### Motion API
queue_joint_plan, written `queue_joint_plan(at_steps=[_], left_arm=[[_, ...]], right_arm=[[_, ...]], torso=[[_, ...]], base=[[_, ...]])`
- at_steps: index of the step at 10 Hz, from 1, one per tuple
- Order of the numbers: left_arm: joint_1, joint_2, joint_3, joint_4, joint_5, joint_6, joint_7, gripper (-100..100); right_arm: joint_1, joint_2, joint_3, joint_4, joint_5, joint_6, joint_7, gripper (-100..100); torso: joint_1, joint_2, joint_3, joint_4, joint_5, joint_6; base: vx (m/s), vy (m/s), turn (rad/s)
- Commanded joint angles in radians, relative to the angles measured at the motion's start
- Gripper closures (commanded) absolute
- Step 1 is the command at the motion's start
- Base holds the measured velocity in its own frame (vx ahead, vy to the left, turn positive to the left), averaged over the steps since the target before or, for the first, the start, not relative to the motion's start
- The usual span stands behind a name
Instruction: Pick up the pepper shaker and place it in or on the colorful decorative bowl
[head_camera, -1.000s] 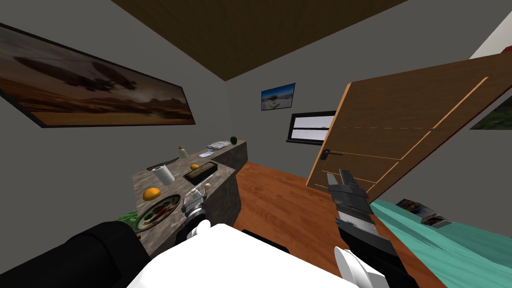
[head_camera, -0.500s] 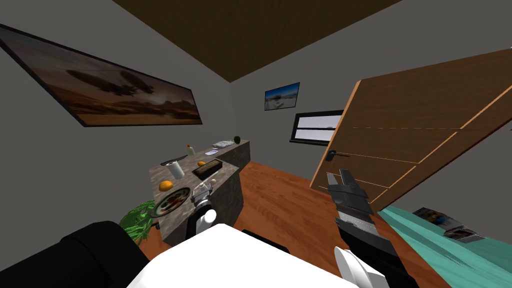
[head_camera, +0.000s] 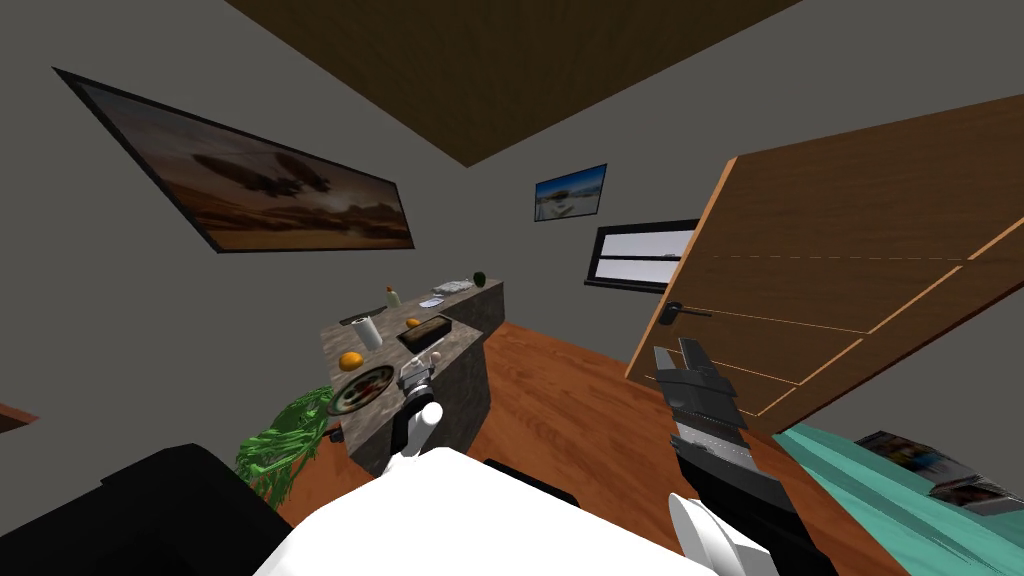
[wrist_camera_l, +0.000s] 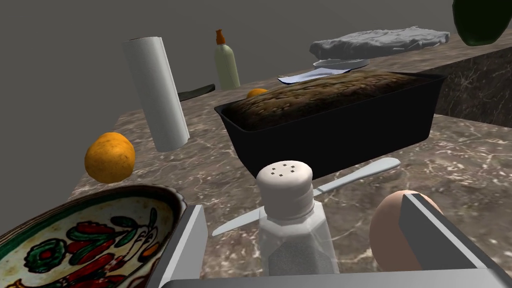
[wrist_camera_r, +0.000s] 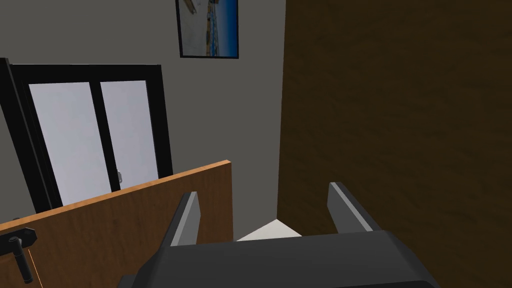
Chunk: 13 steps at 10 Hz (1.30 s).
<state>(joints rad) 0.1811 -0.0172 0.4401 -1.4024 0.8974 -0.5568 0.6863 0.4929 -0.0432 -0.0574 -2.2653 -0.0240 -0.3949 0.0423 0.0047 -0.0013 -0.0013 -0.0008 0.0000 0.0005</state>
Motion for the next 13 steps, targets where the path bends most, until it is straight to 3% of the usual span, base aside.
queue_joint_plan(at_steps=[1,3,4,8,9,10,13], left_arm=[[-0.05,0.002,0.026,0.035,-0.024,0.027,-0.005,-100],[-0.058,0.001,0.023,0.036,-0.022,0.02,-0.005,-100],[-0.06,0.001,0.023,0.036,-0.022,0.022,-0.006,100],[-0.061,0.001,0.023,0.035,-0.022,0.022,-0.005,100],[-0.061,0.001,0.023,0.035,-0.022,0.022,-0.005,0],[-0.027,0.003,0.01,0.013,-0.007,0.011,-0.002,100],[0.056,0.004,-0.022,-0.03,0.026,-0.022,0.006,100]], right_arm=[[0.0,0.0,0.0,0.0,0.0,0.0,0.0,0],[0.0,0.0,0.0,0.0,0.0,0.0,0.0,0],[0.0,0.0,0.0,0.0,0.0,0.0,0.0,0],[0.0,0.0,0.0,0.0,0.0,0.0,0.0,0],[0.0,0.0,0.0,0.0,0.0,0.0,0.0,0],[0.0,0.0,0.0,0.0,0.0,0.0,0.0,0],[0.0,0.0,0.0,0.0,0.0,0.0,0.0,0]], torso=[[0.0,0.0,0.0,0.0,0.0,0.0],[0.0,0.001,0.0,0.0,0.0,0.0],[0.0,-0.001,0.0,0.0,0.0,0.0],[0.001,-0.003,-0.002,-0.001,0.001,0.0],[0.001,-0.003,-0.002,-0.001,0.001,0.0],[0.001,-0.003,-0.002,-0.001,0.001,0.0],[0.002,-0.007,-0.004,-0.002,0.002,0.0]], base=[[-0.062,-0.006,0.132],[-0.03,-0.005,0.019],[0.0,0.0,0.0],[0.0,0.0,0.0],[0.0,0.0,0.0],[0.032,0.006,-0.097],[0.052,0.011,-0.091]])
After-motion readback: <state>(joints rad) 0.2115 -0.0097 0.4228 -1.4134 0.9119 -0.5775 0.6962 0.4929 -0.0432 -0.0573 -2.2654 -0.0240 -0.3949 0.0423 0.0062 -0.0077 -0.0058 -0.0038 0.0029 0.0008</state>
